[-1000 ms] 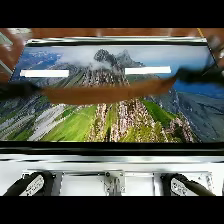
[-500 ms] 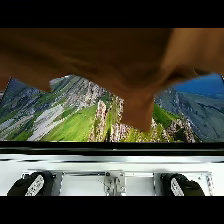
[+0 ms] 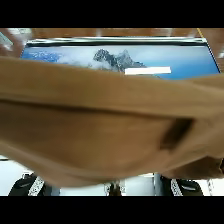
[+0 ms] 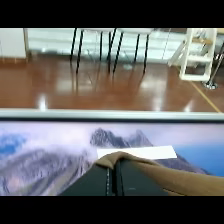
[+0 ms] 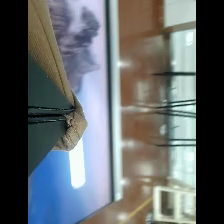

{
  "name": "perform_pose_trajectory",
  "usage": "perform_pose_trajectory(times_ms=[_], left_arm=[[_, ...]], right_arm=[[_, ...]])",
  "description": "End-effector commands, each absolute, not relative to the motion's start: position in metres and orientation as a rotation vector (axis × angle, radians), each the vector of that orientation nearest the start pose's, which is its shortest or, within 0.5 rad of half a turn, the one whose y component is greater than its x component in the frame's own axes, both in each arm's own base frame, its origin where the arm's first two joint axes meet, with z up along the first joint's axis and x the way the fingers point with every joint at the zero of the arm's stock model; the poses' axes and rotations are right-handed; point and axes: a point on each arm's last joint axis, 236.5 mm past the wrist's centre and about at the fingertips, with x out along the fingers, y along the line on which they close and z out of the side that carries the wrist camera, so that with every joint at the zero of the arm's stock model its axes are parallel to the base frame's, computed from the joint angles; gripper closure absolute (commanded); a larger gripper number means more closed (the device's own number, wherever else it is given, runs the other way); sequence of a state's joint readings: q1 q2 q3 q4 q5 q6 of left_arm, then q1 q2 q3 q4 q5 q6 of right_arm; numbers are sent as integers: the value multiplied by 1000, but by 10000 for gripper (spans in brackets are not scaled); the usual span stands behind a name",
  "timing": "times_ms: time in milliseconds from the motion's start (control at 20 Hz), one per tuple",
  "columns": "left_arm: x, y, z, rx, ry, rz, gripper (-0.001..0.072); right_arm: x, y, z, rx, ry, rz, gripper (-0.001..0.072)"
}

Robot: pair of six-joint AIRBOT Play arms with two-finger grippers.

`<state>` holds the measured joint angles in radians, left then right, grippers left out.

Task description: Fold the shirts.

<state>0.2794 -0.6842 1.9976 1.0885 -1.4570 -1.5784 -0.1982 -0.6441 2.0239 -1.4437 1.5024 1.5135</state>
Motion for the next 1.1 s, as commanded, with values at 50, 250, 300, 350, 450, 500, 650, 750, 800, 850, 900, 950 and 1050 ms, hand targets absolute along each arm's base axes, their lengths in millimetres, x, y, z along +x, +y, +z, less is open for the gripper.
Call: perform_pose_trajectory(times_ms=[50,250,300,350,450,500,650,750,800,850,900,950,1050], left_arm=[[209,-50,410,-197,405,-171,667],[261,-34,318,-259,655,-170,667],[279,-29,295,-284,702,-165,667],[296,-23,273,-309,741,-157,667],[333,-11,226,-368,818,-133,667],[353,-5,201,-396,857,-119,667],[415,10,135,-423,921,-121,666],[458,6,100,-457,898,-171,666],[479,4,86,-472,863,-197,666],[499,4,77,-476,816,-217,666],[515,6,69,-471,773,-223,666],[528,9,62,-457,736,-222,666],[547,18,47,-433,691,-187,666]], right_arm=[[175,-12,413,-14,476,-82,639],[229,-15,321,42,851,-23,640],[245,-18,290,60,949,-14,639],[263,-21,262,78,1017,-10,640],[314,-23,206,127,1072,12,639],[342,-23,180,158,1070,20,639],[424,-14,108,287,1052,68,639],[476,-5,74,326,986,95,639],[496,0,61,321,952,97,639],[515,8,48,313,918,98,639],[530,16,38,298,884,101,639],[542,25,31,276,854,111,639],[561,40,21,230,799,123,639]])
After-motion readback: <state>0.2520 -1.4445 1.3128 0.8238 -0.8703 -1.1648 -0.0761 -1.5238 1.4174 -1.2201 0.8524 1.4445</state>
